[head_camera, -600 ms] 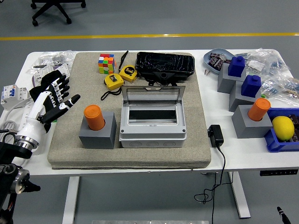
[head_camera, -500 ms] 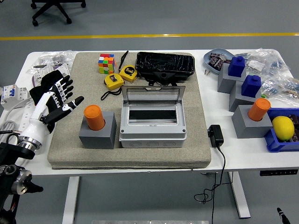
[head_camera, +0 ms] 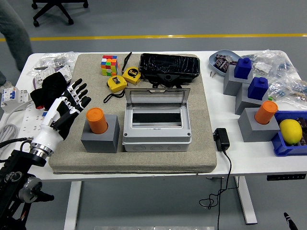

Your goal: Fetch the battery,place it into the box,close the lid of the box

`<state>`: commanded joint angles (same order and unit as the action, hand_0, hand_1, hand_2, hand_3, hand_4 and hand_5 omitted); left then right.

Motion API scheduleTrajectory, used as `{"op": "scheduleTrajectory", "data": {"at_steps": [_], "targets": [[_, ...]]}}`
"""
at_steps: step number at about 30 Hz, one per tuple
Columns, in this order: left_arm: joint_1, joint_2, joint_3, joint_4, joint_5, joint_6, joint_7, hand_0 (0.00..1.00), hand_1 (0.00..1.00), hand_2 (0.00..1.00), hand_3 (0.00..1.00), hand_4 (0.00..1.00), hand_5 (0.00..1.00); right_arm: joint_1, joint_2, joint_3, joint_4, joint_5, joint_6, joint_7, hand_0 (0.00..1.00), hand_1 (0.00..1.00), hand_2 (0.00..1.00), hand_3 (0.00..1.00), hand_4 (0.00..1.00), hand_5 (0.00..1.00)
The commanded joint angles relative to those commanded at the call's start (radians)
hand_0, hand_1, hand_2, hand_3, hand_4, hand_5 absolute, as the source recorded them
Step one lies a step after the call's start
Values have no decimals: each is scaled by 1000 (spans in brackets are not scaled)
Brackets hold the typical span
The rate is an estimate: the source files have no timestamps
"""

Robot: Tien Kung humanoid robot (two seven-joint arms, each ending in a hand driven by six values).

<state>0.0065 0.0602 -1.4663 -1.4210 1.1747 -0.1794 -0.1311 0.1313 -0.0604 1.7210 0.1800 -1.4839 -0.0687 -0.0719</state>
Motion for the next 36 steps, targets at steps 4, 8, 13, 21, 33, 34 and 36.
{"op": "scheduleTrajectory", "data": {"at_steps": [4, 8, 13, 21, 33, 34, 36], "targets": [[1, 1, 12, 2, 27, 7, 4, 977, 998, 998, 997, 998, 367, 0, 0, -1, 0, 2, 0, 1, 952, 850, 795, 805, 998, 998], [2, 1, 27, 6, 49, 10, 6, 977, 998, 998, 997, 998, 367, -1, 1, 0, 0, 3, 0, 0, 952, 850, 795, 805, 998, 998], [1, 2, 44, 7, 62, 10, 7, 977, 996, 998, 986, 998, 341, -1, 1, 0, 0, 4, 0, 1, 953, 850, 795, 805, 998, 998], [-3, 3, 69, 7, 69, 12, 8, 984, 996, 998, 978, 998, 165, 0, 1, 1, 0, 4, 0, 2, 953, 849, 794, 805, 998, 998], [-13, 7, 125, 24, 77, 40, -2, 955, 975, 972, 958, 998, 90, -2, 0, 4, 0, -2, 0, 1, 953, 849, 795, 804, 998, 998], [-14, 6, 128, 26, 76, 43, -3, 955, 975, 972, 958, 998, 90, -2, 0, 4, 0, -2, 0, 1, 953, 849, 795, 804, 998, 998], [-18, 4, 128, 29, 78, 52, -7, 955, 975, 972, 958, 998, 90, -1, 0, 2, 0, -3, 1, 1, 953, 849, 795, 804, 998, 998]]}}
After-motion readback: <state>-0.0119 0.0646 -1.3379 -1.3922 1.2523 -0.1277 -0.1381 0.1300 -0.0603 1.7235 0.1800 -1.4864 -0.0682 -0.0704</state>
